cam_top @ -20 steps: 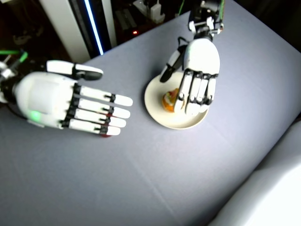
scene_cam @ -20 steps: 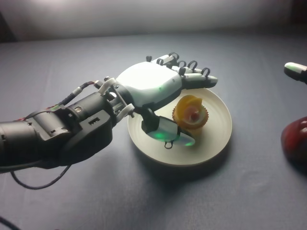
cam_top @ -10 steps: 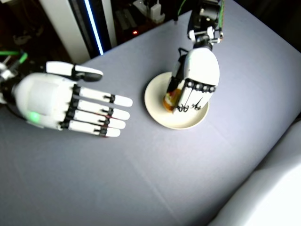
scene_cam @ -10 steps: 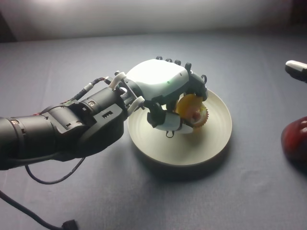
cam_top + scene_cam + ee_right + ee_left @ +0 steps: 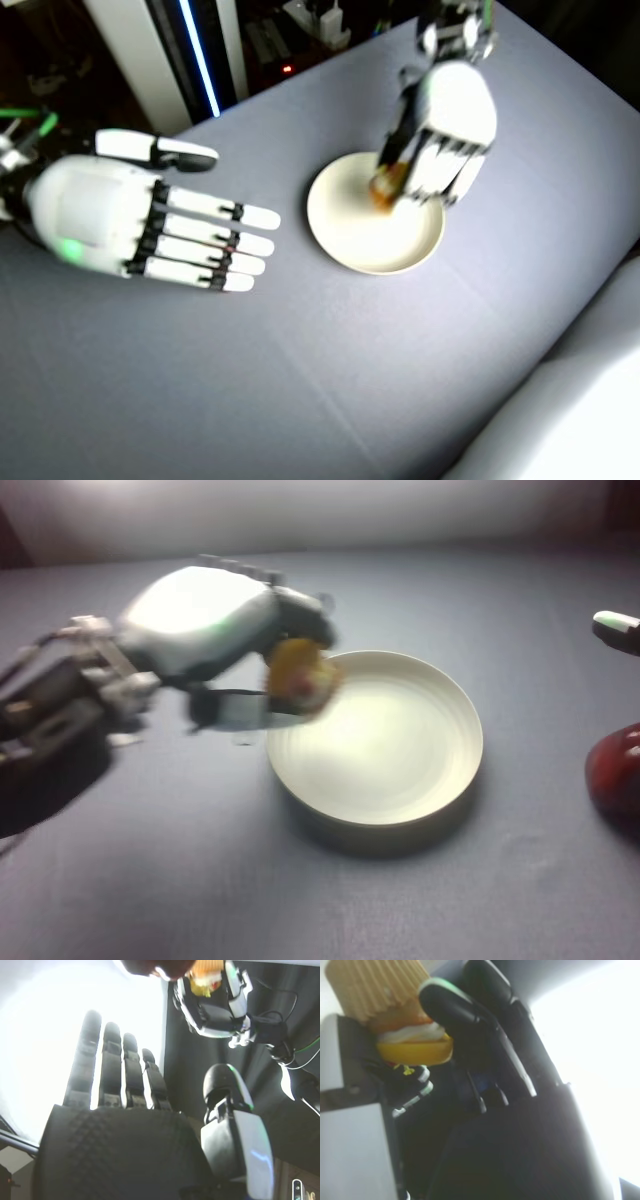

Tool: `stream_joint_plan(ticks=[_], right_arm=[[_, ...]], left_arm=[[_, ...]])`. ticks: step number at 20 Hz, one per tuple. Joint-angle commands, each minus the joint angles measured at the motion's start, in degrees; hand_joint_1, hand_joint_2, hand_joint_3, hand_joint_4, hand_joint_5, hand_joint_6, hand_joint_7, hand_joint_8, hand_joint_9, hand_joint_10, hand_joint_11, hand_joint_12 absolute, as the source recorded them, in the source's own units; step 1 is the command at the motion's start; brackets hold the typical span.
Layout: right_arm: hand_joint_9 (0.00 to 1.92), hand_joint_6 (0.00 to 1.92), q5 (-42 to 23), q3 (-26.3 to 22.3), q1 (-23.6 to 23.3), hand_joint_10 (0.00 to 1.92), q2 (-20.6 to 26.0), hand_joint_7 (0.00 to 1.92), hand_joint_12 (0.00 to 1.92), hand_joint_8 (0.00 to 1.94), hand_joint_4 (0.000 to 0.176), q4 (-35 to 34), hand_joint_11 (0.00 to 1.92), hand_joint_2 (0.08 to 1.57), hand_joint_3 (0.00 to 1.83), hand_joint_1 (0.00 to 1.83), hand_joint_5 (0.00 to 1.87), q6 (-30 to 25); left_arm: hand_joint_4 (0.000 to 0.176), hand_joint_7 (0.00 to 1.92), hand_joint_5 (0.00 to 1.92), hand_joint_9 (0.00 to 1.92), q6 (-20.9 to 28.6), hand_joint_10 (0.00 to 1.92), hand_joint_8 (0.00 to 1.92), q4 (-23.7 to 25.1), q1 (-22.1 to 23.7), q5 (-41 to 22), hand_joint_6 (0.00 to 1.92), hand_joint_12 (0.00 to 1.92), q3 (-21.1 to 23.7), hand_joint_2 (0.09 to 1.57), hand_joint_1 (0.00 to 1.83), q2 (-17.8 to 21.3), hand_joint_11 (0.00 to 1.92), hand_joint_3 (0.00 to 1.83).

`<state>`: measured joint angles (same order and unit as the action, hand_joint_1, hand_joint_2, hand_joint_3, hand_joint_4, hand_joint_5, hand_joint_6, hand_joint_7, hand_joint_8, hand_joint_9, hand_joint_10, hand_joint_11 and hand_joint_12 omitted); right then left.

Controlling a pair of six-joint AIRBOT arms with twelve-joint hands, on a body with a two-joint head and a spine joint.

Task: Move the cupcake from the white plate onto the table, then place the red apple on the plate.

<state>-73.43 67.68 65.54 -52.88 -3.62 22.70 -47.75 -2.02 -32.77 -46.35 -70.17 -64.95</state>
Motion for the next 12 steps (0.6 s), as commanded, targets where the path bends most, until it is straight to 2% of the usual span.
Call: stream_joint_plan(ticks=[1,2,3,4,5,6,8,9,10,11,12], right_arm=[[0.26,0.00,-7.2,-0.1,-0.5,0.00,0.3,0.18,0.52,0.00,0.016,-1.7,0.11,1.33,0.00,0.08,0.07,-0.5],[0.25,0.01,-7.2,-0.2,-0.5,0.00,0.4,0.18,0.52,0.00,0.018,-1.7,0.10,1.34,0.00,0.08,0.07,-0.5],[0.26,0.01,-7.2,-0.3,-0.4,0.00,0.4,0.19,0.53,0.01,0.015,-1.7,0.12,1.34,0.01,0.07,0.08,-0.5],[0.26,0.01,-7.2,-0.3,-0.4,0.00,0.4,0.20,0.53,0.01,0.021,-1.8,0.12,1.34,0.00,0.07,0.08,-0.5],[0.26,0.01,-7.2,-0.3,-0.4,0.00,0.4,0.20,0.53,0.01,0.021,-1.8,0.12,1.34,0.00,0.07,0.08,-0.6],[0.26,0.01,-7.2,-0.3,-0.4,0.00,0.4,0.20,0.53,0.01,0.013,-1.8,0.12,1.35,0.00,0.07,0.09,-0.6],[0.26,0.01,-7.2,-0.4,-0.2,0.00,0.4,0.21,0.52,0.01,0.008,-1.8,0.13,1.34,0.00,0.07,0.10,-0.8],[0.25,0.01,-7.2,-0.4,-0.1,0.00,0.4,0.20,0.51,0.00,0.013,-1.8,0.11,1.35,0.01,0.07,0.09,-0.8],[0.25,0.00,-7.2,-0.4,-0.1,0.00,0.4,0.20,0.51,0.00,0.011,-1.7,0.11,1.35,0.00,0.07,0.09,-0.8],[0.27,0.01,-7.1,-0.4,-0.1,0.00,0.4,0.22,0.50,0.01,0.022,-1.5,0.12,1.35,0.00,0.08,0.11,-0.8],[0.27,0.01,-7.1,-0.4,-0.1,0.00,0.4,0.22,0.50,0.01,0.022,-1.4,0.12,1.35,0.00,0.08,0.11,-0.8]], left_arm=[[0.002,1.00,1.08,1.02,-0.8,0.37,1.04,-0.8,-0.8,-9.6,0.74,1.24,1.2,1.09,1.23,1.9,0.60,0.00],[0.000,1.01,1.06,0.93,-2.6,1.05,0.98,-2.6,-3.0,-11.3,0.72,1.21,3.1,1.09,1.34,4.5,0.62,0.01],[0.000,1.06,1.01,0.91,-4.2,1.15,0.90,-4.1,-4.7,-12.7,0.81,1.18,4.6,1.09,1.38,6.5,0.60,0.00],[0.000,1.12,1.05,0.93,-6.2,1.16,0.75,-6.2,-7.3,-13.8,0.78,1.32,6.5,1.07,1.39,8.7,0.56,0.00],[0.000,1.12,1.05,0.93,-6.9,1.16,0.75,-7.0,-8.4,-14.0,0.78,1.32,7.1,1.07,1.39,9.5,0.56,0.00],[0.000,1.13,1.12,1.00,-7.9,0.88,0.87,-8.7,-10.4,-14.2,0.59,1.39,8.1,1.05,1.30,10.5,0.74,0.00],[0.000,1.18,1.20,1.14,-8.8,0.67,0.85,-11.2,-13.5,-14.0,0.42,1.31,9.0,1.03,1.29,11.0,0.90,0.00],[0.000,1.14,1.24,1.09,-9.1,1.05,0.79,-12.6,-15.1,-13.8,0.21,1.29,9.3,1.04,1.38,11.0,0.87,0.00],[0.000,1.14,1.28,1.08,-9.2,1.12,0.76,-13.9,-16.6,-13.6,0.11,1.25,9.4,1.04,1.40,10.9,0.89,0.00],[0.000,1.01,1.17,0.96,-9.2,1.17,1.03,-15.2,-17.9,-12.7,0.25,1.27,9.2,1.09,1.37,10.5,0.81,0.00],[0.000,1.01,1.17,0.96,-9.2,1.17,1.03,-15.4,-18.1,-12.0,0.25,1.27,9.1,1.09,1.37,10.2,0.81,0.00]])
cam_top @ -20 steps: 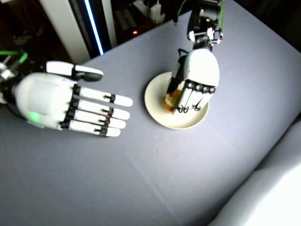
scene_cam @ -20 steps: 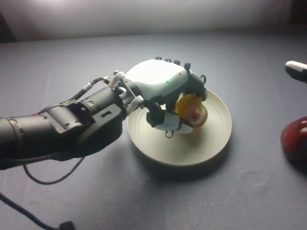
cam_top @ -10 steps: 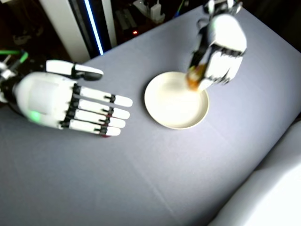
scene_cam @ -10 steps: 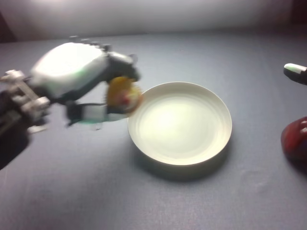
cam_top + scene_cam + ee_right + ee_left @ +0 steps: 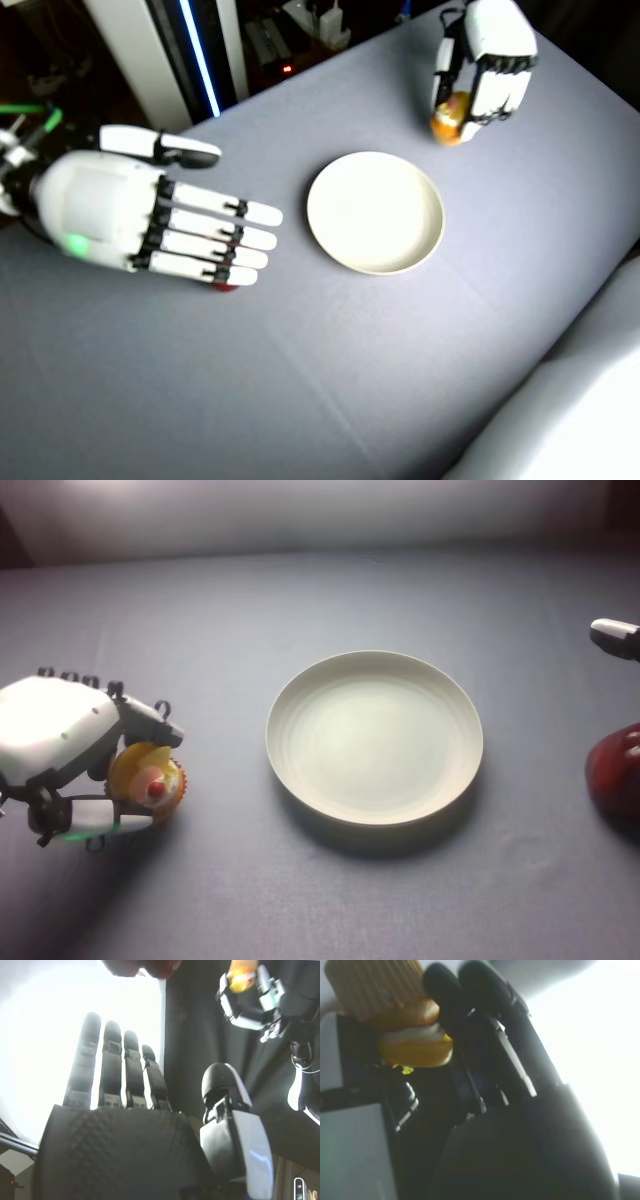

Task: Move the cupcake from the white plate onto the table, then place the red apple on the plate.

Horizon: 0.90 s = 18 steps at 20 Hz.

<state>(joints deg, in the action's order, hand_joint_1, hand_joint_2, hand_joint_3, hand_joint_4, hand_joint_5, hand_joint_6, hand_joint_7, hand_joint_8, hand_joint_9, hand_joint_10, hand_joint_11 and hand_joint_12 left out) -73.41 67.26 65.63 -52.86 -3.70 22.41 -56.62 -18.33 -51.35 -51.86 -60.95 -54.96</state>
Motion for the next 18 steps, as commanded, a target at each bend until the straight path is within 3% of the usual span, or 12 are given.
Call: stream_joint_plan(ticks=[1,2,3,4,6,7,8,10,11,14,17,18], right_arm=[[0.26,0.00,-7.0,0.0,-0.2,0.00,0.4,0.21,0.49,0.00,0.025,-1.1,0.12,1.33,0.00,0.14,0.10,-0.6],[0.24,0.00,-6.9,0.1,-0.1,0.00,0.4,0.18,0.47,0.00,0.038,-0.9,0.09,1.31,0.00,0.21,0.09,-0.6],[0.19,0.00,-6.6,0.1,-0.1,0.00,0.4,0.14,0.55,0.00,0.025,-0.7,0.02,1.22,0.00,0.51,0.06,-0.8],[0.15,0.00,-6.6,0.2,0.0,0.00,0.4,0.13,0.56,0.00,0.022,-0.7,0.00,1.12,0.00,0.77,0.05,-0.8],[0.04,0.00,-6.2,0.3,0.0,0.01,0.4,0.05,0.27,0.00,0.079,-0.7,0.00,1.00,0.00,0.92,0.02,-0.8],[0.03,0.00,-5.7,0.4,0.0,0.00,0.6,0.06,0.16,0.00,0.089,-0.5,0.00,0.94,0.00,1.00,0.05,-0.8],[0.02,0.00,-4.7,0.7,0.0,0.00,1.1,0.04,0.08,0.00,0.119,0.1,0.00,0.89,0.00,1.04,0.01,-0.8],[0.01,0.00,-2.9,1.0,-0.1,0.00,1.7,0.03,0.10,0.00,0.125,1.3,0.00,0.88,0.00,1.04,0.00,-0.8],[0.31,0.00,-1.0,1.4,-0.2,0.03,2.0,0.06,0.89,0.00,0.140,2.6,0.23,0.82,0.00,0.92,0.00,-0.8],[0.48,0.00,3.6,2.3,-1.1,0.04,2.1,0.09,0.98,0.00,0.126,4.8,0.48,0.82,0.00,0.99,0.01,-0.8],[0.61,0.01,12.8,5.0,-4.9,0.02,0.5,0.29,1.04,0.01,0.095,8.6,0.41,0.84,0.00,1.07,0.22,-0.4],[0.61,0.01,14.7,5.6,-5.9,0.02,-0.1,0.29,1.04,0.01,0.095,9.7,0.41,0.84,0.00,1.07,0.22,-0.4]], left_arm=[[0.000,1.11,1.14,0.98,-0.4,0.69,0.89,0.9,0.4,-5.2,0.53,1.17,-0.5,1.05,1.28,-0.3,0.77,0.01],[0.000,0.86,0.81,0.92,-0.6,0.29,0.31,0.9,0.4,-4.2,0.17,0.90,-0.9,0.98,1.19,-0.9,0.66,0.00],[0.000,0.63,0.52,0.72,-0.8,0.08,0.07,0.8,0.4,-3.6,0.03,0.72,-1.0,0.93,1.06,-1.2,0.46,0.00],[0.007,0.40,0.35,0.48,-0.8,0.02,0.01,0.7,0.3,-3.5,0.01,0.72,-0.9,0.90,0.96,-1.2,0.24,0.00],[0.088,0.19,0.20,0.26,-1.0,0.00,0.00,0.2,-0.2,-4.2,0.00,0.81,-0.5,0.88,0.82,-0.8,0.02,0.00],[0.113,0.16,0.16,0.27,-1.0,0.00,0.00,0.1,-0.4,-4.7,0.00,0.92,-0.3,0.84,0.80,-0.5,0.00,0.00],[0.167,0.05,0.07,0.11,-1.0,0.01,0.01,0.1,-0.5,-5.9,0.01,0.53,0.3,0.84,0.81,0.0,0.00,0.00],[0.174,0.01,0.01,0.05,-1.0,0.01,0.00,0.1,-0.8,-7.8,0.00,0.36,1.1,0.83,0.78,0.7,0.00,0.00],[0.176,0.00,0.00,0.00,-1.0,0.00,0.00,0.2,-1.1,-9.6,0.00,0.22,1.9,0.82,0.74,1.3,0.00,0.00],[0.176,0.00,0.00,0.00,-1.0,0.00,0.00,1.0,-1.3,-13.4,0.00,0.03,3.5,0.82,0.74,2.1,0.00,0.00],[0.176,0.00,0.00,0.00,-0.9,0.00,0.00,2.6,-1.6,-17.7,0.00,0.01,5.5,0.85,0.79,3.1,0.02,0.01],[0.176,0.00,0.00,0.00,-0.9,0.00,0.00,2.8,-1.7,-18.5,0.00,0.01,5.9,0.85,0.79,3.3,0.02,0.01]])
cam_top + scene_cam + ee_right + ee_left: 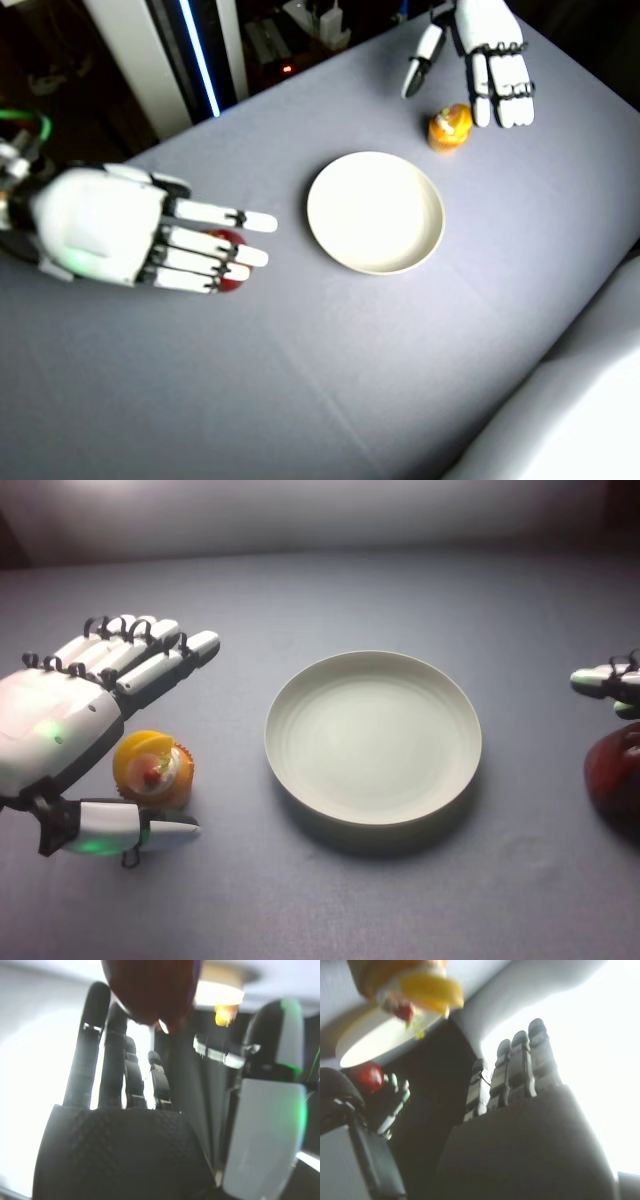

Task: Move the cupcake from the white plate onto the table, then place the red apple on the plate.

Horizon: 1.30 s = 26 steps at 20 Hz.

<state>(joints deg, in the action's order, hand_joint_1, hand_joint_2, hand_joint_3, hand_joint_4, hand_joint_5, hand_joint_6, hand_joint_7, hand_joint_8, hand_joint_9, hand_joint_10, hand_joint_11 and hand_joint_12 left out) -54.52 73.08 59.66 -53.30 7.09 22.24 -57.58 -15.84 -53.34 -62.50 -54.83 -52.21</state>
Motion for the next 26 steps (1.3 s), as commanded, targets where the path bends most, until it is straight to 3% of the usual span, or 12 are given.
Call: stream_joint_plan(ticks=[1,3,4,5,8,9,12,16,17,23,25,26], right_arm=[[0.56,0.01,-1.5,0.6,-1.3,0.00,-0.6,0.34,0.99,0.01,0.079,0.6,0.34,0.85,0.00,1.12,0.29,-0.3],[0.83,0.02,2.6,2.0,-3.4,0.09,-2.2,0.72,1.02,0.05,0.000,3.3,0.54,0.97,0.01,1.37,0.74,-0.3],[0.91,0.49,3.6,2.4,-4.1,1.00,-2.6,0.86,1.26,0.85,0.000,3.9,0.59,1.07,0.01,1.38,1.06,-0.2],[0.86,0.77,4.9,3.0,-5.2,1.25,-3.1,0.87,1.31,1.06,0.000,4.8,0.64,1.12,0.00,1.37,1.03,0.1],[0.89,0.93,4.5,3.2,-7.5,1.28,-3.1,0.88,1.28,1.09,0.000,4.9,0.80,1.13,0.00,1.37,0.98,1.0],[0.86,1.01,2.6,3.2,-8.9,1.21,-2.9,0.83,1.52,1.13,0.000,4.9,0.76,1.13,0.01,1.47,0.93,1.0],[0.89,0.74,-4.9,2.5,-15.4,1.30,-3.3,0.96,1.43,1.05,0.000,4.9,0.75,1.11,0.00,1.38,1.02,1.1],[0.99,0.77,-5.0,4.9,-24.5,1.13,-9.2,1.10,1.22,0.76,0.000,9.0,0.79,1.07,0.00,1.39,1.06,1.2],[0.88,1.00,-3.6,6.2,-26.3,1.15,-11.3,1.09,1.08,0.69,0.000,10.1,0.70,1.09,0.00,1.38,1.02,0.8],[1.10,0.50,6.9,12.6,-32.3,1.05,-21.9,1.10,1.11,0.69,0.000,17.8,0.96,1.04,0.00,1.40,1.17,-2.8],[0.99,0.50,10.4,13.6,-32.3,0.86,-24.1,1.15,1.28,0.85,0.000,20.7,0.59,1.05,0.00,1.31,1.14,-3.7],[0.68,0.14,11.4,14.1,-32.3,0.50,-24.9,0.75,1.27,0.34,0.000,21.3,0.31,1.00,0.00,1.20,0.82,-4.0]], left_arm=[[0.176,0.00,0.00,0.00,0.1,0.00,0.00,0.6,0.0,-8.7,0.00,0.02,0.2,0.85,0.79,0.8,0.04,0.01],[0.176,0.00,0.00,0.00,0.5,0.00,0.00,0.0,-0.7,-9.2,0.00,0.00,0.4,0.86,0.83,0.9,0.00,0.01],[0.176,0.00,0.00,0.00,0.7,0.00,0.00,-0.4,-0.9,-9.3,0.00,0.00,0.3,0.87,0.81,0.9,0.00,0.01],[0.174,0.00,0.00,0.00,1.5,0.00,0.00,-0.5,-1.4,-9.8,0.00,0.00,0.3,0.87,0.81,0.8,0.00,0.01],[0.176,0.00,0.00,0.00,2.1,0.00,0.00,-0.5,-1.7,-10.6,0.00,0.01,0.3,0.88,0.83,0.8,0.02,0.01],[0.176,0.00,0.00,0.00,2.3,0.00,0.00,-0.5,-1.9,-11.1,0.00,0.02,0.4,0.88,0.81,0.8,0.04,0.01],[0.176,0.00,0.00,0.00,3.3,0.00,0.00,-0.5,-2.8,-12.7,0.00,0.03,0.8,0.87,0.81,1.0,0.05,0.00],[0.176,0.00,0.00,0.00,6.7,0.00,0.00,0.4,-3.4,-14.5,0.00,0.02,0.7,0.85,0.69,1.0,0.02,0.00],[0.176,0.00,0.00,0.00,6.7,0.00,0.00,0.6,-3.4,-14.8,0.00,0.01,0.9,0.85,0.70,1.0,0.01,0.00],[0.176,0.00,0.00,0.00,6.8,0.00,0.00,1.6,-3.0,-14.8,0.00,0.03,0.9,0.87,0.73,0.6,0.04,0.00],[0.176,0.00,0.00,0.00,6.8,0.00,0.00,2.0,-2.7,-14.5,0.00,0.04,0.8,0.88,0.75,0.5,0.04,0.01],[0.176,0.00,0.00,0.00,6.9,0.00,0.00,2.0,-2.7,-14.5,0.00,0.03,0.8,0.87,0.77,0.5,0.03,0.00]])
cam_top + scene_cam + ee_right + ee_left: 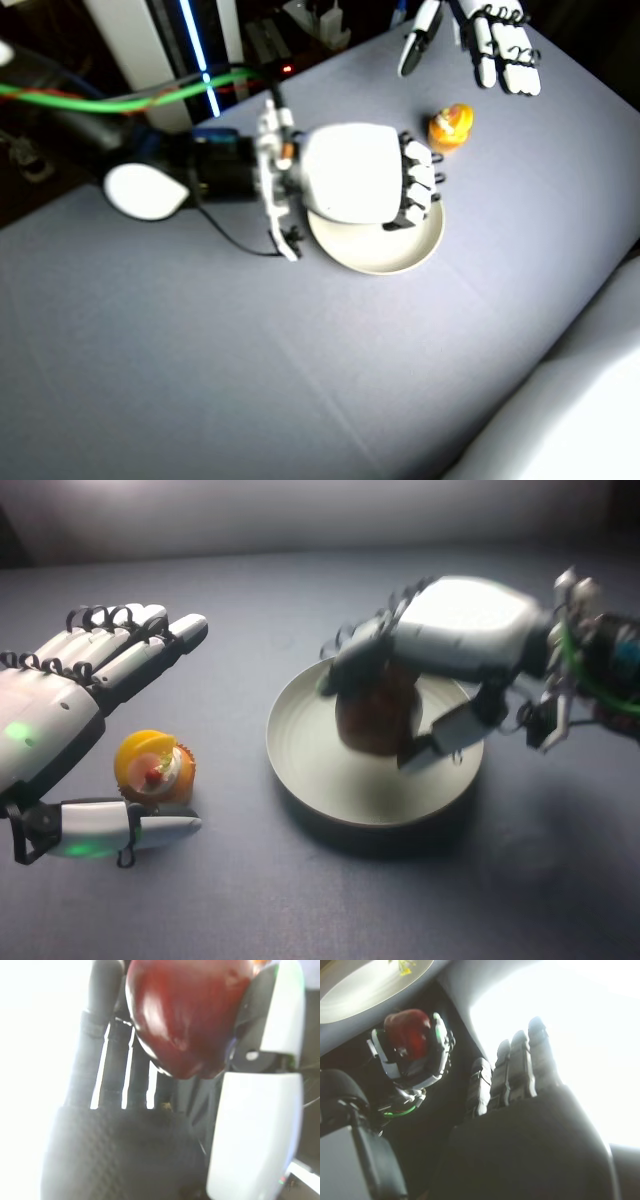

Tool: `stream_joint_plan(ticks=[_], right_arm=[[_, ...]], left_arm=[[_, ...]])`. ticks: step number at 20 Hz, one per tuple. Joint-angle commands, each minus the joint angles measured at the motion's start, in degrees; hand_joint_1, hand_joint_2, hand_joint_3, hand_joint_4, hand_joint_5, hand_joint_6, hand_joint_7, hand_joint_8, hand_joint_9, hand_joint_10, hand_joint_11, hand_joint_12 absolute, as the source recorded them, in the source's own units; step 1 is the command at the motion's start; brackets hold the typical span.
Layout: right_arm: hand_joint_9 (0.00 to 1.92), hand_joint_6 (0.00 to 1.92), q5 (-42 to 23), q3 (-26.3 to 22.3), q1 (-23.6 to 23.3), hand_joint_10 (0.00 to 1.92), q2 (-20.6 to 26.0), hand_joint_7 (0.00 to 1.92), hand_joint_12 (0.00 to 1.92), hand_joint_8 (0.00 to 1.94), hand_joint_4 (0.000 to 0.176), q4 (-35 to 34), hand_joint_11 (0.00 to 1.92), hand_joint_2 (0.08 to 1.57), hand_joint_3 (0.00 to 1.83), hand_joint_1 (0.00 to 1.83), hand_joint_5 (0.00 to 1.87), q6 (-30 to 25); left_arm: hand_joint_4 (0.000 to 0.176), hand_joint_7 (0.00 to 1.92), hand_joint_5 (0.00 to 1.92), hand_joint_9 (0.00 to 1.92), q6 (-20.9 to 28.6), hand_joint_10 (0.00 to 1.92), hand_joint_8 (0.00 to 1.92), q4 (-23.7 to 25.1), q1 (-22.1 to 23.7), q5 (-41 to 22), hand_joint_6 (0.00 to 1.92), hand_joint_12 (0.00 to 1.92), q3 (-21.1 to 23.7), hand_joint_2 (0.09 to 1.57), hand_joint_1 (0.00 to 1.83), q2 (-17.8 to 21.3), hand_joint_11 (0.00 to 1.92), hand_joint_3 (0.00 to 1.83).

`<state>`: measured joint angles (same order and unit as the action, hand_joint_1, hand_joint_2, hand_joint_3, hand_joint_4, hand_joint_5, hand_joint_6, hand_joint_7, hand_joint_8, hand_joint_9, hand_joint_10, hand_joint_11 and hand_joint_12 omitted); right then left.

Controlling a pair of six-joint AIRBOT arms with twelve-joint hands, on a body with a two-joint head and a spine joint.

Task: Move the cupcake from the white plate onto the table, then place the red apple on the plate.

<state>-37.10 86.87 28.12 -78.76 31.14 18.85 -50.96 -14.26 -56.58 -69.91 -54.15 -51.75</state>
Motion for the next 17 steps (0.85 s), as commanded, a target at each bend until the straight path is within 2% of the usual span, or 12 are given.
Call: stream_joint_plan(ticks=[1,3,4,5,6,8,11,13,17], right_arm=[[0.37,0.03,-5.4,0.5,-0.7,0.18,0.1,0.41,1.11,0.08,0.022,-2.4,0.06,0.94,0.00,1.09,0.56,-0.6],[0.23,0.00,-4.1,0.6,-0.7,0.02,0.0,0.20,0.92,0.00,0.090,-1.8,0.00,0.93,0.00,0.97,0.32,-0.6],[0.23,0.00,-3.6,0.6,-0.7,0.02,0.0,0.19,0.89,0.01,0.071,-1.8,0.00,0.93,0.00,0.98,0.29,-0.6],[0.23,0.00,-3.1,0.6,-0.7,0.02,0.1,0.19,0.89,0.01,0.071,-1.6,0.00,0.93,0.00,0.98,0.29,-0.8],[0.06,0.00,-2.8,0.6,-0.2,0.01,0.1,0.03,0.45,0.00,0.098,-1.4,0.00,0.94,0.00,0.95,0.18,-1.2],[0.00,0.01,-2.8,0.5,0.6,0.00,0.1,0.00,0.06,0.00,0.167,-1.4,0.00,0.89,0.00,0.98,0.11,-2.2],[0.00,0.00,-6.0,-1.0,0.8,0.00,2.7,0.00,0.00,0.00,0.176,-3.0,0.00,0.83,0.00,0.93,0.01,-2.6],[0.00,0.00,-14.5,-4.1,2.6,0.00,8.3,0.00,0.00,0.00,0.176,-9.1,0.00,0.79,0.00,0.76,0.00,-2.2],[0.00,0.00,-34.3,-12.5,10.0,0.00,19.6,0.00,0.00,0.00,0.176,-23.6,0.00,0.75,0.00,0.75,0.00,3.9]], left_arm=[[0.176,0.00,0.00,0.00,0.5,0.00,0.00,0.8,0.5,-6.8,0.00,0.03,0.2,0.87,0.76,0.1,0.02,0.00],[0.176,0.00,0.00,0.00,0.6,0.00,0.00,1.4,0.9,-6.4,0.00,0.03,0.2,0.87,0.78,0.2,0.01,0.00],[0.176,0.00,0.00,0.00,0.6,0.00,0.00,1.7,1.0,-6.5,0.00,0.03,0.2,0.87,0.79,0.2,0.01,0.00],[0.176,0.00,0.00,0.00,0.6,0.00,0.00,1.7,1.2,-6.6,0.00,0.03,0.2,0.87,0.79,0.1,0.01,0.00],[0.176,0.00,0.00,0.00,0.6,0.00,0.00,1.8,1.3,-6.9,0.00,0.03,0.2,0.87,0.77,0.0,0.00,0.00],[0.176,0.00,0.00,0.00,0.6,0.00,0.00,1.8,1.3,-7.3,0.00,0.05,0.3,0.85,0.75,0.0,0.05,0.00],[0.176,0.00,0.00,0.00,0.7,0.00,0.00,1.7,1.0,-8.2,0.00,0.01,0.7,0.84,0.79,0.5,0.01,0.00],[0.176,0.00,0.00,0.00,0.7,0.00,0.00,1.5,0.8,-10.3,0.00,0.00,1.0,0.84,0.78,1.1,0.00,0.00],[0.176,0.00,0.00,0.00,0.6,0.00,0.00,1.4,0.7,-16.3,0.00,0.00,1.7,0.80,0.79,2.7,0.00,0.00]])
